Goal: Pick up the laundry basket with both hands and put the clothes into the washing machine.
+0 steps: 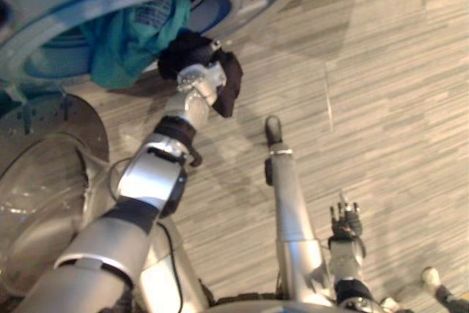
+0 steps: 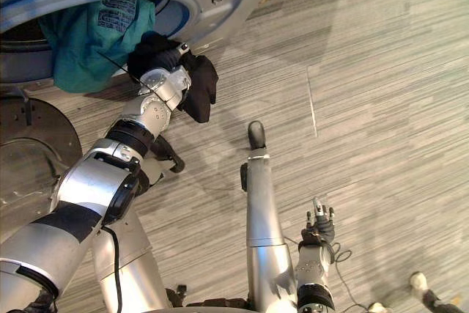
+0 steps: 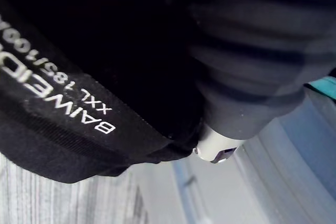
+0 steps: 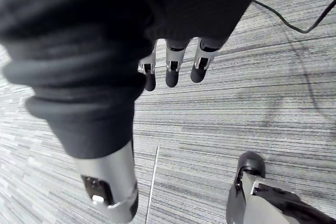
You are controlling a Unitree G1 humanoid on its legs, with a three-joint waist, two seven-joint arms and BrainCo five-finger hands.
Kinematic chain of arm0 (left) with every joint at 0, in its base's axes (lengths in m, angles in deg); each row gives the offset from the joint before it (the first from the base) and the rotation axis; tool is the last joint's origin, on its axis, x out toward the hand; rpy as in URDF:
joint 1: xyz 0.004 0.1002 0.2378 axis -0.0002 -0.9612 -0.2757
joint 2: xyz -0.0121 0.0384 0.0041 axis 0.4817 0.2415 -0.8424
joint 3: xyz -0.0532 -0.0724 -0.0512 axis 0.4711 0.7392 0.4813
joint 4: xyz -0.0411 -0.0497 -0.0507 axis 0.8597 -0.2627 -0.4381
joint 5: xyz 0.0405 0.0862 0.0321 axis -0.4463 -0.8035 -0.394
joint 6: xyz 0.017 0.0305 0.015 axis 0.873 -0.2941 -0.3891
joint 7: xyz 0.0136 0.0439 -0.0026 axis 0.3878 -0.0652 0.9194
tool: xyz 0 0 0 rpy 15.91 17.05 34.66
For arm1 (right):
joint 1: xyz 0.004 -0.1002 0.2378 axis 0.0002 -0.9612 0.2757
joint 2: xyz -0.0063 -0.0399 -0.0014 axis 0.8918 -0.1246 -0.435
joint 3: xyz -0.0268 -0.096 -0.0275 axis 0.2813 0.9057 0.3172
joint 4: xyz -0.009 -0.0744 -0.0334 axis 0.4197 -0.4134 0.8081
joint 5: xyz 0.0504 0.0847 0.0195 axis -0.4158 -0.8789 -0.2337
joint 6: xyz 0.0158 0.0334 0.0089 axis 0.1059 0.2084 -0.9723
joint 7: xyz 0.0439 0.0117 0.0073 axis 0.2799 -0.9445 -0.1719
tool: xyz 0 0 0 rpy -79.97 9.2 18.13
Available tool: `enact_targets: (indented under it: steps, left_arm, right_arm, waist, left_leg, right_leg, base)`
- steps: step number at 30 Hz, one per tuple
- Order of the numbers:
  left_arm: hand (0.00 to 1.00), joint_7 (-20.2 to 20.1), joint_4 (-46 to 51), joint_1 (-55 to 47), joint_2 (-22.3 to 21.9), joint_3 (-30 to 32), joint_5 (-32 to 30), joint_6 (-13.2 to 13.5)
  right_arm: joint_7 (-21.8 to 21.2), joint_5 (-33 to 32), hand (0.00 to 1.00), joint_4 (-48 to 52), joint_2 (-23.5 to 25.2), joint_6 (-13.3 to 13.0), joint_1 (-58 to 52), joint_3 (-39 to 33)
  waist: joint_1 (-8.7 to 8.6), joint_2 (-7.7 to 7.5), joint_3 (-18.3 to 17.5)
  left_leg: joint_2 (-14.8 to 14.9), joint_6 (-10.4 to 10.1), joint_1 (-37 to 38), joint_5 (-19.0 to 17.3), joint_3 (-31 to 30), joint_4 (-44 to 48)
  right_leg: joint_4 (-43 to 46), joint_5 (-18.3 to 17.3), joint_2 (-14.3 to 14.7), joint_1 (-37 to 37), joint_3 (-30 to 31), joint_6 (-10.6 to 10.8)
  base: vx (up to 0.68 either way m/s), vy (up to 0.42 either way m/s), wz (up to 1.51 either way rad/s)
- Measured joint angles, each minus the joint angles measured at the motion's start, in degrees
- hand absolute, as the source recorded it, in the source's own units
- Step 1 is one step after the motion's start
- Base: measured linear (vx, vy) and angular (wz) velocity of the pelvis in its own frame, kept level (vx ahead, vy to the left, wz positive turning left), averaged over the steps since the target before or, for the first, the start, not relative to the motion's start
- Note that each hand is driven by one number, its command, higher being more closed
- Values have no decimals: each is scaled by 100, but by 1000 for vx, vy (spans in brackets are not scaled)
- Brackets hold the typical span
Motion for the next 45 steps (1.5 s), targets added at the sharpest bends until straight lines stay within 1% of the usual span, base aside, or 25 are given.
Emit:
enact_targets:
  steps: [2,3,6,7,9,11,14,17,19,21,22,23,24,25,27,28,29,30,31,32,34,37,42,44,45]
  left_arm:
    - [100,18,58,0,54,-71,56,0]
    - [100,49,80,0,93,-158,87,0]
    - [100,85,80,18,121,-290,88,0]
    - [100,87,80,32,133,-392,88,0]
    - [100,93,80,32,135,-423,87,-1]
    - [100,97,80,32,135,-439,87,-1]
    - [100,83,80,31,140,-472,87,-11]
    - [100,-33,235,21,216,-472,87,-137]
    - [100,-149,577,-164,454,-472,88,-196]
    - [100,-183,883,-359,691,-472,85,-205]
    - [100,-161,1116,-472,893,-471,71,-182]
    - [100,-143,1280,-471,1080,-456,45,-81]
    - [100,-144,1710,-425,1542,-341,-21,134]
    - [100,-135,2233,-203,2162,62,-150,540]
    - [100,-18,2751,503,2962,901,-452,1180]
    - [100,121,2780,576,2963,1001,-665,1770]
    - [100,121,2791,567,2866,1020,-768,1698]
    - [100,107,2797,602,2882,1075,-875,1644]
    - [100,186,2783,689,2942,1220,-1056,1578]
    - [100,210,2771,680,2920,1242,-1162,1476]
    - [100,216,2775,727,2937,1353,-1366,1443]
    - [100,215,2761,730,2944,1362,-1478,1316]
    - [100,217,2756,748,2940,1310,-1565,1258]
    - [100,222,2622,910,2860,1139,-1627,1258]
    - [100,228,2518,1057,2729,1073,-1647,1257]
  right_arm:
    - [-8,-93,0,57,-32,0,-23,-48]
    - [-10,-96,0,64,-47,-1,-36,-57]
    - [-28,-143,0,70,-72,-3,-58,-276]
    - [-29,-144,0,85,-120,-7,-97,-343]
    - [-26,-205,0,102,-198,-17,-126,-505]
    - [-26,-211,0,107,-271,-27,-147,-557]
    - [-25,-275,0,103,-332,-32,-166,-667]
    - [-26,-322,0,99,-361,-32,-200,-667]
    - [-32,-326,0,99,-409,-32,-197,-648]
    - [-34,-332,0,69,-407,-32,-199,-647]
    - [-35,-333,0,41,-406,-32,-210,-643]
    - [-39,-333,0,28,-402,-31,-213,-631]
    - [-47,-333,0,-2,-397,-32,-213,-594]
    - [-52,-334,0,-56,-398,-43,-212,-581]
    - [-48,-337,0,-103,-395,-71,-213,-393]
    - [-58,-336,0,-125,-348,-75,-207,-222]
    - [-85,-333,0,-116,-303,-91,-209,-92]
    - [-91,-334,0,-133,-297,-98,-208,-76]
    - [-95,-335,0,-208,-304,-125,-211,-24]
    - [-130,-336,0,-217,-274,-120,-212,38]
    - [-185,-335,0,-219,-282,-127,-214,47]
    - [-184,-336,0,-250,-289,-148,-221,48]
    - [-179,-334,0,-290,-285,-148,-242,81]
    - [-172,-335,0,-291,-285,-149,-242,84]
    - [-169,-334,0,-286,-287,-159,-242,122]
  waist:
    - [8,88,51]
    - [12,106,62]
    - [72,107,62]
    - [124,113,65]
    - [137,127,74]
    - [146,158,91]
    - [171,205,118]
    - [193,212,122]
    - [159,269,157]
    - [138,271,158]
    - [151,272,159]
    - [151,272,159]
    - [133,272,159]
    - [123,272,159]
    - [125,268,160]
    - [77,267,161]
    - [58,257,167]
    - [57,260,169]
    - [61,260,169]
    - [30,256,171]
    - [-12,256,170]
    - [-46,256,170]
    - [-104,256,170]
    - [-92,256,170]
    - [-91,254,169]
  left_leg:
    - [-2,0,0,1,-2,0]
    - [-2,-1,0,1,-1,0]
    - [-5,4,-1,-1,0,1]
    - [-6,3,-2,-1,-1,1]
    - [-49,-1,-3,2,-18,1]
    - [-79,-1,-28,2,-74,41]
    - [-91,-2,-136,2,-260,235]
    - [-109,-14,-267,9,-378,380]
    - [-110,-40,-298,27,-406,416]
    - [-110,-66,-294,42,-436,424]
    - [-113,-111,-299,68,-467,413]
    - [-115,-123,-314,75,-486,398]
    - [-126,-145,-366,89,-519,367]
    - [-158,-198,-438,121,-559,298]
    - [-250,-261,-529,259,-668,145]
    - [-287,-237,-568,379,-749,70]
    - [-282,-187,-600,568,-783,44]
    - [-286,-135,-612,609,-794,65]
    - [-286,-71,-611,635,-805,141]
    - [-289,-53,-612,624,-819,177]
    - [-298,-54,-609,625,-835,181]
    - [-292,-56,-600,626,-856,169]
    - [-287,-60,-586,624,-862,166]
    - [-288,-60,-576,625,-877,152]
    - [-287,-60,-574,625,-898,150]
  right_leg:
    - [4,19,-1,-11,-2,-5]
    - [22,20,-2,-25,-2,-6]
    - [100,18,-15,-89,-13,-6]
    - [133,15,-21,-113,-24,-4]
    - [246,-28,-94,-150,-52,-16]
    - [353,-96,-105,-168,-70,5]
    - [689,-231,-108,-235,-162,-40]
    - [1009,-338,-113,-367,-214,-68]
    - [1121,-340,-103,-424,-215,-76]
    - [1171,-340,-88,-439,-224,-80]
    - [1205,-346,-89,-450,-261,-93]
    - [1208,-346,-91,-457,-283,-100]
    - [1199,-335,-99,-481,-333,-122]
    - [1173,-319,-114,-523,-387,-148]
    - [1063,-256,-161,-531,-542,-239]
    - [1012,-237,-201,-499,-650,-270]
    - [1016,-223,-204,-496,-708,-279]
    - [1042,-217,-205,-500,-718,-243]
    - [1115,-231,-218,-499,-714,-216]
    - [1194,-237,-243,-499,-746,-208]
    - [1224,-240,-295,-491,-829,-205]
    - [1252,-254,-290,-489,-854,-228]
    - [1226,-268,-291,-469,-856,-251]
    - [1193,-267,-293,-425,-876,-251]
    - [1174,-267,-302,-388,-902,-251]
  base:
    - [2,16,-3]
    - [0,0,0]
    - [21,10,0]
    - [37,9,4]
    - [47,12,14]
    - [34,4,13]
    - [38,-4,14]
    - [5,-15,18]
    - [-17,-14,8]
    - [0,0,0]
    - [-31,-21,6]
    - [-39,-24,12]
    - [-48,-20,17]
    - [-51,-18,26]
    - [-56,-12,27]
    - [-41,4,16]
    - [-10,15,10]
    - [0,0,0]
    - [35,12,2]
    - [39,12,5]
    - [23,13,7]
    - [-10,4,2]
    - [-43,6,0]
    - [-43,15,3]
    - [-37,19,6]
